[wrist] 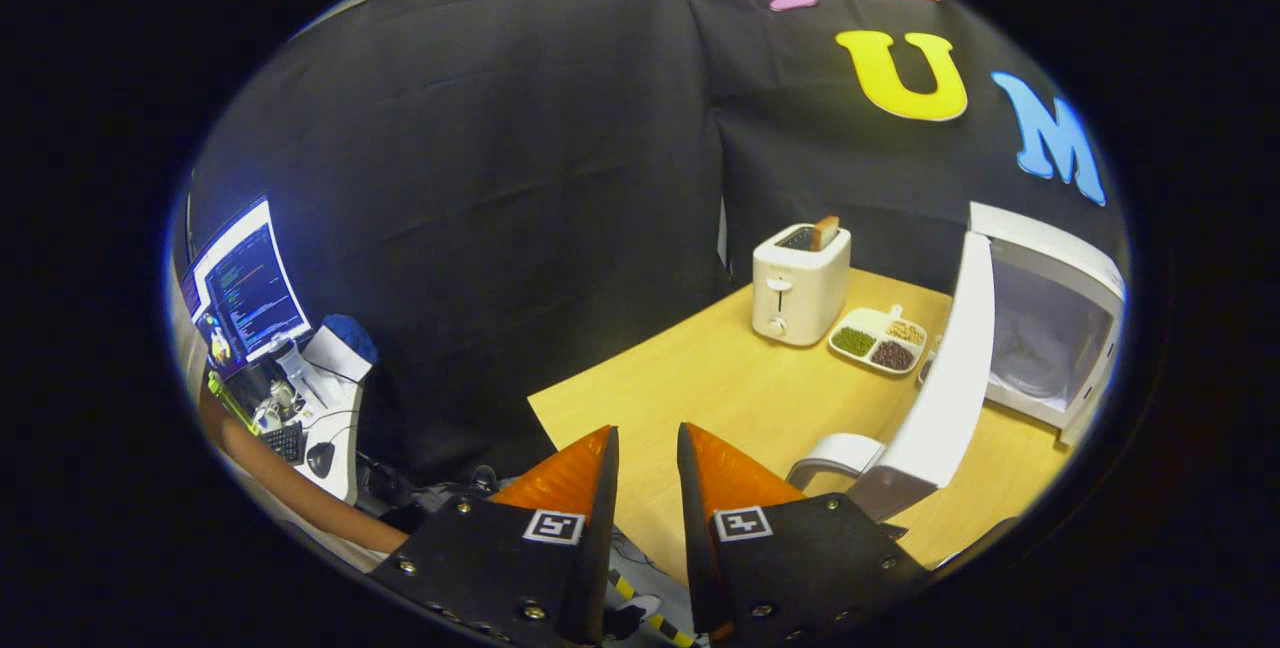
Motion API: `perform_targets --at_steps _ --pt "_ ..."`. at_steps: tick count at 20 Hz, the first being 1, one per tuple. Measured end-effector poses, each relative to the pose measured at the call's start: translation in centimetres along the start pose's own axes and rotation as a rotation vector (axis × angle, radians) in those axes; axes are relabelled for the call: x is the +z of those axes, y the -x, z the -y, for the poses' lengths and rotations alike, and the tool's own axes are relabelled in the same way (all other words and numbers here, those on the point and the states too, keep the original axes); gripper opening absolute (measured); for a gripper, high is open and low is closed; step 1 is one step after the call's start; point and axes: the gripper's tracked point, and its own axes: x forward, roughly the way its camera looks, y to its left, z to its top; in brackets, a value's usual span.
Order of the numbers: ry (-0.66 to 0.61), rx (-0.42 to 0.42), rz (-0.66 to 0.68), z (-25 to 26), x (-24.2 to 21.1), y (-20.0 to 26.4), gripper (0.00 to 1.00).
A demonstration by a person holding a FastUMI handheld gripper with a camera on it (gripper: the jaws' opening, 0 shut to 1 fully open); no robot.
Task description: Open the microwave, put the food inside, and close the microwave door.
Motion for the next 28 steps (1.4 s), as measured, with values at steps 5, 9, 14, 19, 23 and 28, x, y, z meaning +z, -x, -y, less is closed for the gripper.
perform_targets --at_steps 5,9,14,19,23,28 --pt "0.026 0.027 0.135 0.8 4.9 5.4 0.33" --pt "0.006 -0.010 0.254 3.3 8.7 10.1 0.33" --pt "-0.010 -0.112 0.324 8.6 9.8 15.6 0.33" --pt "0.005 -0.252 0.353 14.2 8.8 20.2 0.33" --pt "-0.021 -0.319 0.363 17.3 7.6 23.4 0.33" --pt "-0.064 -0.372 0.374 20.3 6.0 25.9 0.41"
